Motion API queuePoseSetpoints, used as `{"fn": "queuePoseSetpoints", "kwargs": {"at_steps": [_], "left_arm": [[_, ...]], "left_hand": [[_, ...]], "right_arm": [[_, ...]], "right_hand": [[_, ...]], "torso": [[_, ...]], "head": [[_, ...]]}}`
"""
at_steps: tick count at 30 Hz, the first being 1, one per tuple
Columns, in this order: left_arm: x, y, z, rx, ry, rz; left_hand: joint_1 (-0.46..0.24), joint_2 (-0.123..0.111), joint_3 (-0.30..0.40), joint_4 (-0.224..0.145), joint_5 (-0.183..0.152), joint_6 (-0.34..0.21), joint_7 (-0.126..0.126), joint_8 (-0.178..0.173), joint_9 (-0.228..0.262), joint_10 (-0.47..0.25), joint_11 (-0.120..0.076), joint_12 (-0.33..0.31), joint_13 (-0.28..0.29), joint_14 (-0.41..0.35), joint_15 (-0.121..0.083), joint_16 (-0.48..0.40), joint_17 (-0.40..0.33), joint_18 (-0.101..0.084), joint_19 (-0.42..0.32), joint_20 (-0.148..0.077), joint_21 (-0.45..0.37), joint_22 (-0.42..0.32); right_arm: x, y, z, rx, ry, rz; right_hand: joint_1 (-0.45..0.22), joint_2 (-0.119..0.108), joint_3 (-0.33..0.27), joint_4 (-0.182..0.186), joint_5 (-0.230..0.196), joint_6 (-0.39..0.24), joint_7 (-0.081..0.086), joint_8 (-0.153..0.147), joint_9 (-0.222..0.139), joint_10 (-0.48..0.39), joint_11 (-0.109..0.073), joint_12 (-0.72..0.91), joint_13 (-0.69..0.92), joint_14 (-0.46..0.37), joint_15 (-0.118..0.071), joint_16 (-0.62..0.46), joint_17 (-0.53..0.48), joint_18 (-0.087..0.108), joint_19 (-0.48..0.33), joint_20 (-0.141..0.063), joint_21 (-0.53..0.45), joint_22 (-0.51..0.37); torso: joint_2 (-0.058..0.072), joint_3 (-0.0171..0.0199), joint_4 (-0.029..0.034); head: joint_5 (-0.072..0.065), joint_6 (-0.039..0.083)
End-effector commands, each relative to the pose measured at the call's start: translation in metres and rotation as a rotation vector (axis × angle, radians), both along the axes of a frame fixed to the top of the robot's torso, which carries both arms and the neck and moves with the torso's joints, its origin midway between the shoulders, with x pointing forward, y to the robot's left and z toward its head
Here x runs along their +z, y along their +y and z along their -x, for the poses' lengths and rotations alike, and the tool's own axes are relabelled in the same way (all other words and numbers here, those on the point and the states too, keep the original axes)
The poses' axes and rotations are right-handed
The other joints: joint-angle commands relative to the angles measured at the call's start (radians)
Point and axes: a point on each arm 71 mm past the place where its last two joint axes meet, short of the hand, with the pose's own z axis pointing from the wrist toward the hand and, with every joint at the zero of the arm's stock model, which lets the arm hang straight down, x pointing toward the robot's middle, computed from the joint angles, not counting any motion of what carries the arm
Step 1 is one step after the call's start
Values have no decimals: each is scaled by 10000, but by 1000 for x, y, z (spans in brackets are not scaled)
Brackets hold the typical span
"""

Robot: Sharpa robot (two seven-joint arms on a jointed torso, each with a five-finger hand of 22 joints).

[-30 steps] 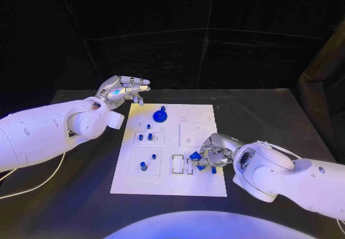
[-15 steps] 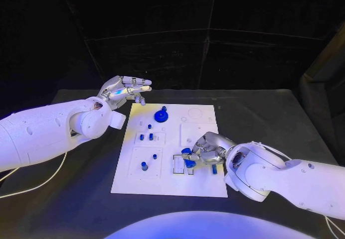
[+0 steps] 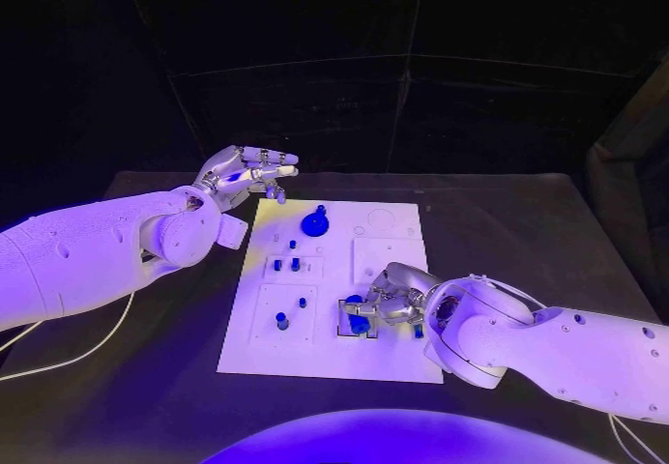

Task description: Assemble the parts on the task board

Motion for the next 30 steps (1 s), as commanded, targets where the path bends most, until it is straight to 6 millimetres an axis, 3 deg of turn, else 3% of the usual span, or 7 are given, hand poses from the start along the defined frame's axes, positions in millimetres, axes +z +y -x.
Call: {"fn": "queuePoseSetpoints", "kwargs": {"at_steps": [1, 7, 12, 16, 21, 25, 30], "left_arm": [[1, -2, 0, -139, -3, 106], [1, -2, 1, -153, 3, 110], [1, -1, 1, -138, 7, 103], [1, -1, 1, -130, 10, 99], [1, 0, 1, -125, 14, 96], [1, 0, 1, -109, 14, 90], [2, 1, 1, -107, 14, 90]], "left_hand": [[9, 71, -49, -11, -26, -88, -1, 52, -2, -87, 10, 25, -16, -82, 19, 55, -13, 129, -49, 13, -44, -16], [27, 79, -54, -22, -26, -91, 1, 59, -2, -100, 11, 40, -17, -93, 18, 63, -22, 131, -52, 14, -52, -21], [27, 79, -54, -22, -26, -91, 1, 59, -2, -100, 11, 40, -17, -93, 18, 63, -22, 131, -52, 14, -52, -21], [27, 79, -54, -22, -26, -91, 1, 59, -2, -100, 11, 40, -17, -93, 18, 63, -22, 131, -52, 14, -52, -21], [27, 79, -54, -22, -26, -91, 1, 59, -2, -100, 11, 40, -17, -93, 18, 63, -22, 131, -52, 14, -52, -21], [27, 79, -54, -22, -26, -91, 1, 59, -2, -100, 11, 40, -17, -93, 18, 63, -22, 131, -52, 14, -52, -21], [27, 79, -54, -22, -26, -91, 1, 59, -2, -100, 11, 40, -17, -93, 18, 63, -22, 131, -52, 14, -52, -21]], "right_arm": [[-1, 3, -1, 4, 2, 328], [-1, 6, -3, 11, -197, 446], [-1, 7, -4, 100, -271, 620], [-2, 8, -3, 242, -272, 766], [-1, 8, -3, 317, -296, 829], [0, 7, -2, 425, -374, 793], [2, 7, 1, 786, -469, 654]], "right_hand": [[-70, -13, -64, -3, -35, 78, 13, -38, 12, 41, 7, 30, -4, 485, -68, 48, -13, -182, 30, -54, 36, 3], [-276, -55, -253, 0, -472, 100, 14, -80, 18, 50, 6, -78, -22, 470, -73, 24, -39, -181, 19, -63, 29, -12], [-1018, -211, -784, 14, -2476, 109, 28, -164, 41, 33, 24, -360, -93, 439, -61, -61, -135, -164, -28, -59, -17, -102], [-1638, -909, -476, 49, -3353, 80, 57, -252, 70, -25, 64, -708, -196, 409, -50, -185, -269, -146, -96, -17, -89, -232], [-1948, -1371, -89, 71, -3500, 68, 72, -296, 90, -41, 65, -873, -224, 399, -24, -250, -336, -130, -121, -17, -122, -285], [-1890, -1353, 59, 52, -3465, 60, 76, -313, 96, -49, 72, -931, -233, 395, -20, -276, -362, -127, -128, -14, -132, -302], [-822, -1114, 309, -279, -2988, 60, 78, -349, 129, -31, 70, -1012, -162, 400, -16, -304, -369, -123, -135, -15, -152, -318]], "torso": [[5, 2, -8], [7, 4, 2], [11, 2, -15], [-6, 8, -23], [-8, 10, -20], [-9, 17, -23], [-5, 20, -24]], "head": [[11, -15], [28, -35], [57, -62], [63, -78], [58, -86], [55, -84], [48, -85]]}}
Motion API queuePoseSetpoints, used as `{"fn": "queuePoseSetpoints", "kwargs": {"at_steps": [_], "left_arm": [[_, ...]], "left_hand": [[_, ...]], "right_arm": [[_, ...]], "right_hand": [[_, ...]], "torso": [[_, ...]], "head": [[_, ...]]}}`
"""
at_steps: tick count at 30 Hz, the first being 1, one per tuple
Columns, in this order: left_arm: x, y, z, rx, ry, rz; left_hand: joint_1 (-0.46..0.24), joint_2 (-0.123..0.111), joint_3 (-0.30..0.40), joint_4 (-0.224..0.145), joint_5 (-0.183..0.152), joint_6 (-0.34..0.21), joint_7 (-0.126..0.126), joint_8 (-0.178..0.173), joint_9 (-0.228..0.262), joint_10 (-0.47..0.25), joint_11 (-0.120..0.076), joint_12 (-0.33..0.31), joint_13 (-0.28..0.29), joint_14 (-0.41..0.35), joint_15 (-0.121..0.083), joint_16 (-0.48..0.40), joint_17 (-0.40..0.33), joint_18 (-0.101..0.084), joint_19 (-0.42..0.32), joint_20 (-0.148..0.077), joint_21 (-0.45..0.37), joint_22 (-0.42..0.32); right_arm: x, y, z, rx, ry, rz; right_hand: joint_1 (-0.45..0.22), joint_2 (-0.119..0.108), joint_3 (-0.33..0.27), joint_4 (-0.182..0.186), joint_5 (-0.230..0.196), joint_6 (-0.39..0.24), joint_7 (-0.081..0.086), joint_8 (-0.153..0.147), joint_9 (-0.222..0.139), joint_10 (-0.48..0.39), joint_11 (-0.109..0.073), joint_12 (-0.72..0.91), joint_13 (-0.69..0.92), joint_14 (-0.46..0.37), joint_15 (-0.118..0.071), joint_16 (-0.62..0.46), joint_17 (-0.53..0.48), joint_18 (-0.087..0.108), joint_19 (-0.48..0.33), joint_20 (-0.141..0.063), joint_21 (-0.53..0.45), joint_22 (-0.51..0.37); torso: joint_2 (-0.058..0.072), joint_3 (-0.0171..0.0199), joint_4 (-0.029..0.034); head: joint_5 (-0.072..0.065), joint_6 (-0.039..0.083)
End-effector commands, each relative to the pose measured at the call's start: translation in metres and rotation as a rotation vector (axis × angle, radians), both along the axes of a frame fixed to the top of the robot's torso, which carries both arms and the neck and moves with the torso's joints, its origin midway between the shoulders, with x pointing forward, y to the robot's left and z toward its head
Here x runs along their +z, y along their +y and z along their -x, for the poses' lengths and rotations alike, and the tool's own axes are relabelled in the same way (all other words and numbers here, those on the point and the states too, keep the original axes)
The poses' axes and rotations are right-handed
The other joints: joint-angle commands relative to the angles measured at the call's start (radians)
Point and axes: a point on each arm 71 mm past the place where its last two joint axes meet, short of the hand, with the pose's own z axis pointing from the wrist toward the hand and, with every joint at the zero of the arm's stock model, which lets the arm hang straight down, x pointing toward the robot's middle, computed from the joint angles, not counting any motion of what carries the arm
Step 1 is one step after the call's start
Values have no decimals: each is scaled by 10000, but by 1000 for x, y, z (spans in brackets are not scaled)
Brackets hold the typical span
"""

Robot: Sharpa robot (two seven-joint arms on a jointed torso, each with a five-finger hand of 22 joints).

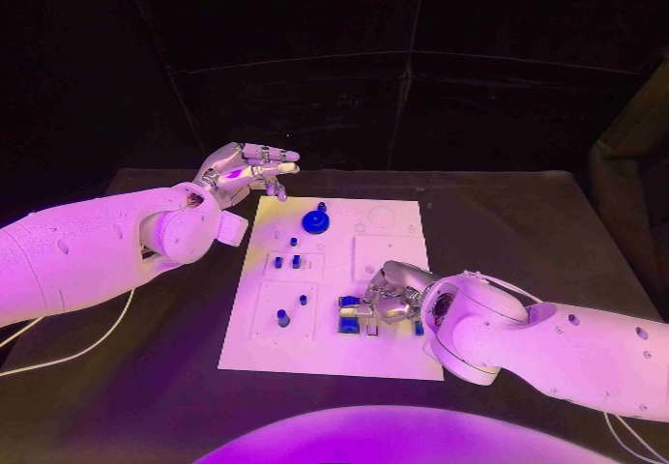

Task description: Assemble the parts on the task board

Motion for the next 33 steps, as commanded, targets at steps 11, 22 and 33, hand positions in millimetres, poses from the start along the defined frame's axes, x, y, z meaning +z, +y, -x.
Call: {"fn": "queuePoseSetpoints", "kwargs": {"at_steps": [11, 22, 33], "left_arm": [[1, 1, 0, -49, -13, 69], [1, 0, -1, -72, -4, 71], [1, 0, 0, -60, 3, 64]], "left_hand": [[27, 79, -55, -22, -26, -91, 1, 59, -2, -63, -26, 40, -11, -57, -18, 63, -10, 131, -52, 14, -52, -10], [27, 79, -55, -22, -26, -91, 1, 59, -2, -63, -26, 40, -11, -57, -18, 63, -10, 131, -52, 14, -52, -10], [27, 79, -55, -22, -26, -91, 1, 59, -2, -63, -26, 40, -11, -57, -18, 63, -10, 131, -52, 14, -52, -10]], "right_arm": [[6, -2, 5, 948, -387, -183], [5, 0, 5, 1057, -327, -86], [1, 2, 2, 1078, -222, 239]], "right_hand": [[1492, 162, -92, -828, 629, -10, 58, -103, 70, -10, 53, -189, 117, 407, -18, -70, -14, -122, -73, -23, -63, -33], [1517, 195, -109, -851, 649, 5, 56, -97, 78, 3, 51, -176, 140, 413, -18, -51, 17, -129, -58, -23, -50, 4], [1604, 303, -121, -916, 668, 30, 47, -90, 91, 24, 43, -174, 169, 419, -23, -38, 40, -133, -46, -26, -40, 31]], "torso": [[-9, 4, -26], [5, -6, -18], [4, -7, -1]], "head": [[-35, 22], [-26, 12], [-12, -54]]}}
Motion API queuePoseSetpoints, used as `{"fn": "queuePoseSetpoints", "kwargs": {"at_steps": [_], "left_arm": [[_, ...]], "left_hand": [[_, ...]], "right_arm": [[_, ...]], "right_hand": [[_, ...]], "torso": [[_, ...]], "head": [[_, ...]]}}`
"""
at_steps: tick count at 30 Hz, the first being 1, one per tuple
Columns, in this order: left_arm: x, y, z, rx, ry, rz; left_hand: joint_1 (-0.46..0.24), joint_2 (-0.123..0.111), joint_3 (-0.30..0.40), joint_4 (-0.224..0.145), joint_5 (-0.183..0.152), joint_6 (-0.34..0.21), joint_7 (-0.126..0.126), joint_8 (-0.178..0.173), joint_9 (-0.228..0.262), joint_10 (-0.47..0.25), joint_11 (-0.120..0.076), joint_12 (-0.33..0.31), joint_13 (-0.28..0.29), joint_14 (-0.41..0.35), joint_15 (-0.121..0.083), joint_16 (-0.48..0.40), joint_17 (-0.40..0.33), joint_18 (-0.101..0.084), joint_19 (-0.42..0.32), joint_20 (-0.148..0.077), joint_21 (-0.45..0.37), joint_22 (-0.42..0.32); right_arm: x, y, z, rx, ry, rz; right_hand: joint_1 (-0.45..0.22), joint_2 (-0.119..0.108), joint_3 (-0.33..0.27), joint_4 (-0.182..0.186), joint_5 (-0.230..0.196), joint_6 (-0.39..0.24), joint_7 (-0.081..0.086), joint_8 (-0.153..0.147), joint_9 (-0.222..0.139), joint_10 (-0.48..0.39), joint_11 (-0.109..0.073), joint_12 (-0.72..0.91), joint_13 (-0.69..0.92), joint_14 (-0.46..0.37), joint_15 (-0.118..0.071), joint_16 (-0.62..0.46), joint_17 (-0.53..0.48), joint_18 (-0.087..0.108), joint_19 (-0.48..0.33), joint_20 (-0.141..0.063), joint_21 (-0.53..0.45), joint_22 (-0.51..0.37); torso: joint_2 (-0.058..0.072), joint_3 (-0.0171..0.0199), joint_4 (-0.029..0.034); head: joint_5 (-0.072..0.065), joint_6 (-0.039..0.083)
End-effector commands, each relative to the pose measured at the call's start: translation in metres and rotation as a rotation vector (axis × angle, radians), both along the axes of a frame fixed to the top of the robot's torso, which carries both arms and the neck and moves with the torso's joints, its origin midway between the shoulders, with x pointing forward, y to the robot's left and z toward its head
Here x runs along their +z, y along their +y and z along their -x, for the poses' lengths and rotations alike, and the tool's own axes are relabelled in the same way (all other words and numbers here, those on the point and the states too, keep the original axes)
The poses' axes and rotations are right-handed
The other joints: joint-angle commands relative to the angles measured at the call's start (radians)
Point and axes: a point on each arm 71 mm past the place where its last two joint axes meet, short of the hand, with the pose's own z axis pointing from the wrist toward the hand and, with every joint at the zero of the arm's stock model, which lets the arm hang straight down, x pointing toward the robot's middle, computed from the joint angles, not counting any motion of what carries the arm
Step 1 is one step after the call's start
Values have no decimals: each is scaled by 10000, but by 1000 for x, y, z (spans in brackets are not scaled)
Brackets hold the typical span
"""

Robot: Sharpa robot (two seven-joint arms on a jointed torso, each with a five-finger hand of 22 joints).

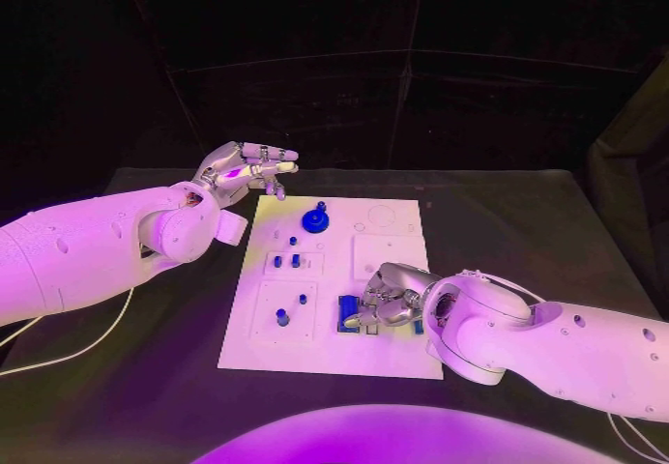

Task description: Assemble the parts on the task board

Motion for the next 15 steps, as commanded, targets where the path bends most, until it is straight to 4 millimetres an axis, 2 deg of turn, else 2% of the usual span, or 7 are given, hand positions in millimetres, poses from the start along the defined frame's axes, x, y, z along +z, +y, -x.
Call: {"fn": "queuePoseSetpoints", "kwargs": {"at_steps": [1, 9, 15], "left_arm": [[1, -1, 0, -84, -10, 82], [1, 0, 0, -75, -11, 79], [1, 0, 0, -71, -9, 77]], "left_hand": [[27, 79, -55, -22, -26, -91, 2, 59, -2, -64, -25, 40, -12, -57, -18, 63, -11, 131, -52, 14, -52, -12], [27, 79, -55, -22, -26, -91, 2, 59, -2, -64, -25, 40, -12, -57, -18, 63, -11, 131, -52, 14, -52, -12], [27, 79, -55, -22, -26, -91, 2, 59, -2, -64, -25, 40, -12, -57, -18, 63, -11, 131, -52, 14, -52, -12]], "right_arm": [[0, 1, -1, 120, -21, 236], [0, -2, -5, -279, -325, 268], [1, -3, -4, -381, -296, 58]], "right_hand": [[135, 75, 17, -103, 60, 35, 45, -23, 13, 29, 41, -10, 25, 419, -26, 2, 21, -135, -13, 3, -38, 27], [259, 498, 50, -195, 151, 82, 36, -24, 33, 89, 29, 3, 99, 433, -38, 41, 87, -147, 20, -9, -10, 94], [161, 531, -49, -164, 263, 75, 39, -39, 35, 91, 33, -52, 82, 431, -37, 32, 80, -147, 22, -10, -9, 97]], "torso": [[0, -3, 9], [-13, 10, -11], [-13, 16, -7]], "head": [[3, -24], [22, -37], [20, -32]]}}
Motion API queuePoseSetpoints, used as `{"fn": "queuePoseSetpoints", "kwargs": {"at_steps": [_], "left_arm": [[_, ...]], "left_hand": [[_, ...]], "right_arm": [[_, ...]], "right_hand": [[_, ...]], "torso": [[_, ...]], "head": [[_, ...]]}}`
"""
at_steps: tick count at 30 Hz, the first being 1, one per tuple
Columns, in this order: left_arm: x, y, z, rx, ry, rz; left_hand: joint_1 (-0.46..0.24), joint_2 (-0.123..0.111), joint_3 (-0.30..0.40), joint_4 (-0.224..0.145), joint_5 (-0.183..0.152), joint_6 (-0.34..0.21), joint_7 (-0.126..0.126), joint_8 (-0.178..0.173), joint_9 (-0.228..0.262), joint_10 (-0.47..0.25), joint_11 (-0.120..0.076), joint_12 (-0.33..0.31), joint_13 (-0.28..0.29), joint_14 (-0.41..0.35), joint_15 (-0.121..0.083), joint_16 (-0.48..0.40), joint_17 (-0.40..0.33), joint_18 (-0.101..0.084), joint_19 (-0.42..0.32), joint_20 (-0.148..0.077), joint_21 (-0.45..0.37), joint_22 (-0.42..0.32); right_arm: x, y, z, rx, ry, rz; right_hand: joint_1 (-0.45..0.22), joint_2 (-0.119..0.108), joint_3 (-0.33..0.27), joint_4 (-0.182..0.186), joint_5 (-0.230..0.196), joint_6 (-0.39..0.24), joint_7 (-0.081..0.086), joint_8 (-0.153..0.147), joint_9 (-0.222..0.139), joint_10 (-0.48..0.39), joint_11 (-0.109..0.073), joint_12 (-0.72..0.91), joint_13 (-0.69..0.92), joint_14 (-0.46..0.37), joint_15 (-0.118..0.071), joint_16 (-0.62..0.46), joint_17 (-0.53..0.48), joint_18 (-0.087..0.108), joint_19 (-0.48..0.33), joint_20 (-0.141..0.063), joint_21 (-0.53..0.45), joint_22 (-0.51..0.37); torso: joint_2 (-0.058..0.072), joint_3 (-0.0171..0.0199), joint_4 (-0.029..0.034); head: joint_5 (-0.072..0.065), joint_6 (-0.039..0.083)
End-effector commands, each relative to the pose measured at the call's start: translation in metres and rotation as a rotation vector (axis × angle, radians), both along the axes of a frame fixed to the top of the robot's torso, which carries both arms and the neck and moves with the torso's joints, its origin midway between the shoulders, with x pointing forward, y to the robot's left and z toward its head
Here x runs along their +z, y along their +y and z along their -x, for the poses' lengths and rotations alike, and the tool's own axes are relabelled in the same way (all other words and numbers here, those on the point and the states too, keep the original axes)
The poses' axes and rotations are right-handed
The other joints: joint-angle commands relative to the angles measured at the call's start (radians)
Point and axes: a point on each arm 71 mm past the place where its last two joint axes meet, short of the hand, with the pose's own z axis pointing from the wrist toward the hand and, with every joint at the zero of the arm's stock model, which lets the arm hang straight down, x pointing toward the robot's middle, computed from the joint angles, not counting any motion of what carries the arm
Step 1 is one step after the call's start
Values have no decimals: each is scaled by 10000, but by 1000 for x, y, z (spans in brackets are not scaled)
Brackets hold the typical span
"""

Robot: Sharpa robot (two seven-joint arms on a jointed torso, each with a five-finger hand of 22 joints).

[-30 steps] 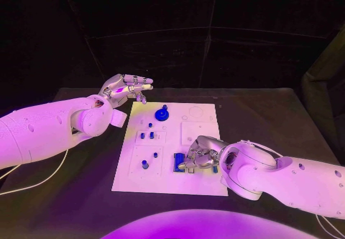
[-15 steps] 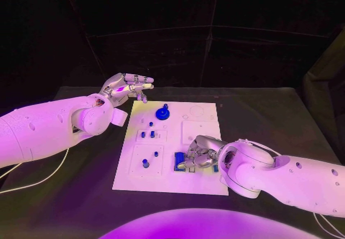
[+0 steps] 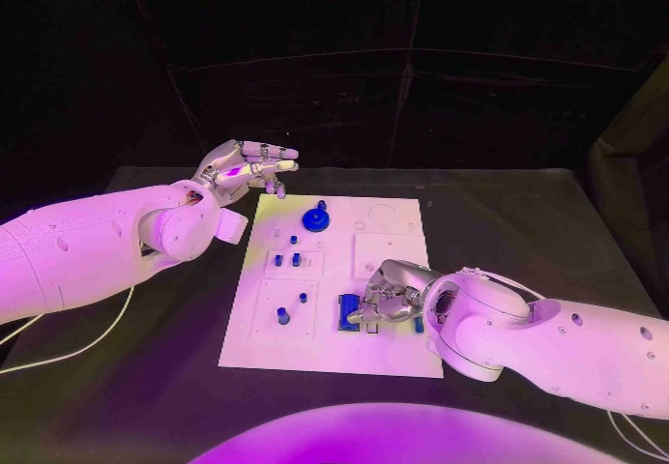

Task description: Assemble the parts on the task board

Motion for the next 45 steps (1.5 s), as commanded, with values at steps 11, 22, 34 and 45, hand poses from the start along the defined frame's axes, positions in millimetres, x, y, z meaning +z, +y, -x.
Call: {"fn": "queuePoseSetpoints", "kwargs": {"at_steps": [11, 22, 34, 45], "left_arm": [[1, 2, 0, -26, 0, 54], [1, 2, 0, -27, 5, 51], [0, 2, 0, -68, 22, 54], [-1, 2, 0, -86, 36, 52]], "left_hand": [[56, 98, -63, -38, -26, -100, 8, 70, -3, -85, -22, 68, -15, -73, -17, 81, -27, 133, -52, 15, -62, -20], [55, 98, -64, -38, -26, -100, 8, 70, -3, -85, -21, 69, -15, -73, -17, 81, -28, 133, -52, 15, -62, -21], [49, 98, -73, -35, -27, -104, 11, 72, -4, -87, -19, 78, -14, -76, -15, 86, -32, 132, -51, 16, -64, -23], [49, 98, -73, -35, -27, -104, 11, 72, -4, -87, -19, 78, -14, -76, -15, 86, -32, 132, -51, 16, -64, -23]], "right_arm": [[11, -34, 7, -477, -138, -1101], [17, -96, 10, -921, -967, 359], [6, -99, 3, -741, -746, 1790], [-2, -85, -1, -294, -561, 2233]], "right_hand": [[41, 90, -353, -105, 692, -338, 130, -291, -55, -77, 92, -297, -75, 385, 31, -148, -211, -112, -72, 40, -107, -205], [135, 73, -453, -201, 779, -413, 173, -393, -88, -101, 130, -357, -82, 398, 68, -120, -158, -132, -31, 77, -70, -100], [-62, 112, -689, -79, 603, -163, 112, -308, -24, -86, 92, -428, -90, 395, 47, -150, -182, -123, -42, 76, -83, -117], [32, 124, -709, -133, 578, -121, 91, -286, 3, -95, 75, -458, -95, 393, 36, -160, -189, -123, -45, 68, -85, -116]], "torso": [[-34, 1, -34], [-88, -2, -139], [-98, 4, -155], [-93, 5, -153]], "head": [[-95, 46], [-286, 64], [-320, 49], [-279, 24]]}}
